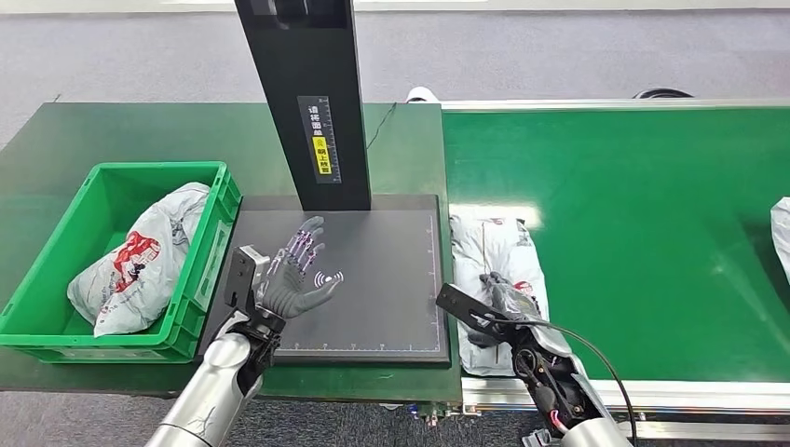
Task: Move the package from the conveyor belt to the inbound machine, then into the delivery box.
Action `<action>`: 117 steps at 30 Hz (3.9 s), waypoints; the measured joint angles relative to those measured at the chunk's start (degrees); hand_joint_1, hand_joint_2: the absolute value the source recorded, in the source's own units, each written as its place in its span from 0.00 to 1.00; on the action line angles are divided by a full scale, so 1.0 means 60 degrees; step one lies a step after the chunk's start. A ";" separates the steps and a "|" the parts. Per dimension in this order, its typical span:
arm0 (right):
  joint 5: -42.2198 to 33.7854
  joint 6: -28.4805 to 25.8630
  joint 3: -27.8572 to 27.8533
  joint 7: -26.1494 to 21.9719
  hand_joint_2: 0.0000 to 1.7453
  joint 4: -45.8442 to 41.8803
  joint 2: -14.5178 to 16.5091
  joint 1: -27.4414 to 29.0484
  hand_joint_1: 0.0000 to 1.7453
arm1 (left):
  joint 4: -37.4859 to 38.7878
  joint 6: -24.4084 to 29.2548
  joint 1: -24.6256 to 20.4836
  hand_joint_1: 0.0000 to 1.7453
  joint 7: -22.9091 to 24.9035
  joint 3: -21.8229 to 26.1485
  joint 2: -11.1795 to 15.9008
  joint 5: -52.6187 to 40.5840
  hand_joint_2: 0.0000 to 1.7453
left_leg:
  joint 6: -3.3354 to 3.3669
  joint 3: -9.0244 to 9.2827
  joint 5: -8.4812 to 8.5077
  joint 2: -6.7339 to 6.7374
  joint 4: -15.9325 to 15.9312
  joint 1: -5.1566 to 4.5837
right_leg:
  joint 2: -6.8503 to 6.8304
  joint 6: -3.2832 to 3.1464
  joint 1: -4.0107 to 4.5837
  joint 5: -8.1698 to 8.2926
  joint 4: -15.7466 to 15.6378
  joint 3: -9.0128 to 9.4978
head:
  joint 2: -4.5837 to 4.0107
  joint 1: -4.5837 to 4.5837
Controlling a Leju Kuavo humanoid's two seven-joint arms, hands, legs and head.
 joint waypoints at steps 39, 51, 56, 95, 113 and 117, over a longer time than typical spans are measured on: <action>-0.0419 -0.0557 -0.0027 -0.1129 1.00 0.0913 0.0186 -0.0499 1.00 | 0.0080 0.0123 0.0137 0.00 -0.0060 0.0027 -0.0056 -0.0065 1.00 | 0.0001 0.0039 -0.0002 -0.0002 0.0000 -0.0001 | -0.0001 0.0007 -0.0001 -0.0005 -0.0003 0.0047 | 0.0000 0.0000; -0.2601 -0.4063 -0.1684 -0.3171 1.00 -0.2108 0.0284 0.0366 1.00 | -0.0656 0.0112 0.0756 0.00 -0.0155 0.0305 0.0103 -0.0022 1.00 | 0.0001 0.0005 -0.0002 -0.0004 -0.0001 -0.0001 | -0.0001 0.0006 0.0000 -0.0004 -0.0002 0.0005 | 0.0000 -0.0001; -0.3644 -0.4866 -0.2006 -0.4619 1.00 -0.3252 0.0407 0.0826 1.00 | -0.0656 0.0097 0.0734 0.00 -0.0217 0.0324 0.0103 -0.0022 1.00 | 0.0001 0.0003 -0.0002 -0.0004 -0.0001 -0.0001 | -0.0001 0.0006 0.0000 -0.0004 -0.0002 0.0004 | 0.0000 0.0000; -0.1716 0.1778 0.3398 -0.5384 1.00 -0.3045 -0.0360 -0.1009 1.00 | -0.1121 0.1757 0.0369 0.00 -0.1559 0.0433 0.0005 0.0607 1.00 | 0.0000 -0.0002 0.0000 0.0001 -0.0001 0.0000 | 0.0003 0.0002 0.0001 -0.0002 0.0000 -0.0001 | 0.0000 0.0005; -0.2782 0.2694 0.5649 -0.5878 1.00 -0.0717 0.0361 -0.2798 1.00 | -0.1289 0.2820 0.0242 0.00 -0.1512 0.0455 -0.0097 0.1474 1.00 | -0.0002 -0.0003 0.0002 0.0002 -0.0001 0.0001 | 0.0004 0.0002 0.0002 -0.0001 0.0003 -0.0001 | 0.0000 0.0004; -0.2908 0.2661 0.5829 -0.6039 1.00 -0.0504 0.0437 -0.2888 0.22 | -0.1289 0.2820 0.0242 0.00 -0.1512 0.0455 -0.0097 0.1479 1.00 | -0.0002 -0.0003 0.0002 0.0002 0.0000 0.0000 | 0.0004 0.0002 0.0001 -0.0001 0.0002 -0.0001 | 0.0000 0.0004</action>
